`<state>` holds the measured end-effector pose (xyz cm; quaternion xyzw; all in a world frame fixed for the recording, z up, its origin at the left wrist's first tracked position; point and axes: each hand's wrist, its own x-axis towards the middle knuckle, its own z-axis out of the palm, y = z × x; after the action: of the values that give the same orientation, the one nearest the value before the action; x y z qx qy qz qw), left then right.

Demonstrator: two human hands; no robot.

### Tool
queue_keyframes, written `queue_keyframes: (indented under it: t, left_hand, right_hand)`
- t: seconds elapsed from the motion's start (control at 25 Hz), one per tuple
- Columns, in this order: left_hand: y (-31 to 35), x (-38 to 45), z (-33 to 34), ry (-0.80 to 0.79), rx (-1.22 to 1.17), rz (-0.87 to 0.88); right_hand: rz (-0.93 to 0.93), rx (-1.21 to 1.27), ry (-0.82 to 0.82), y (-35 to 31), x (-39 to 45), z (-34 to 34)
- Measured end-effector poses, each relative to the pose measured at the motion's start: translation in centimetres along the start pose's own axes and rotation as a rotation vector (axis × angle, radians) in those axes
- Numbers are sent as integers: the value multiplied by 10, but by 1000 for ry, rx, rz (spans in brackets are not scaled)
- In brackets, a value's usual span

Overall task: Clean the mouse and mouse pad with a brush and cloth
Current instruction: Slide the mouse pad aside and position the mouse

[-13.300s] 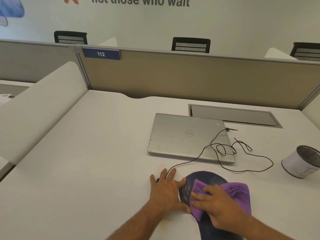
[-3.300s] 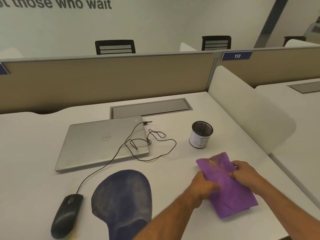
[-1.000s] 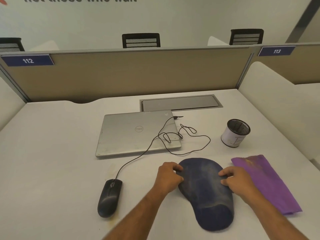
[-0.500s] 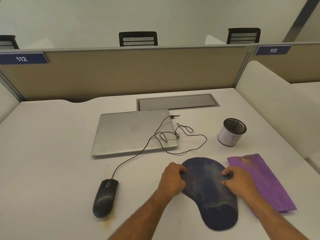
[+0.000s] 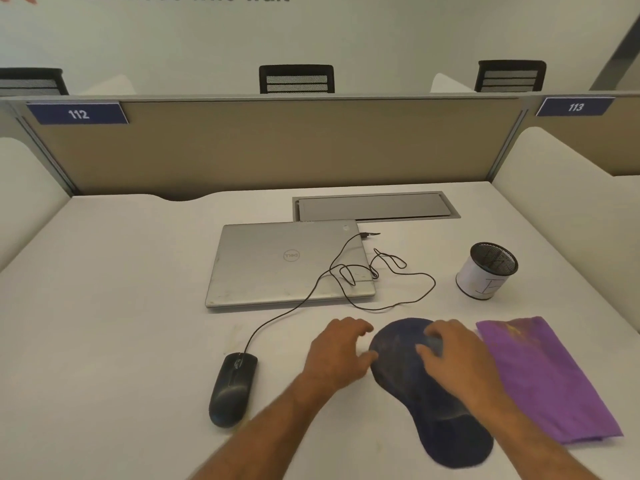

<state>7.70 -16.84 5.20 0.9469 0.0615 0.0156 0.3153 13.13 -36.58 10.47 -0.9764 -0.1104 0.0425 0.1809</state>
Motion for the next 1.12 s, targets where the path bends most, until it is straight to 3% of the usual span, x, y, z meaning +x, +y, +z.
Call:
queue_keyframes:
  t: [0.2,0.4,0.52,0.6,0.76,1.12]
  left_hand:
    - [-76,3,-63,301,-61,-50]
    - [-168,-22,-109,451,-112,-341]
    - [-210,-54,-106,366,101,-479]
    - [-222,-72,-95,280,263,-479]
    - [-220,-77,-93,261,328,-448]
    - [-222,-78,-92,300,333,-447]
  right_hand:
    - [-187,352,40,-92,-10,51]
    - [-357,435,-46,-185,-39,105]
    - [-406,295,-179,-215,-65,131]
    - [-428,136,-255,-226,-78,145]
    - [-426,-27,-298,-231,-85,162]
    - [-469,261,-149,-216,-73,168]
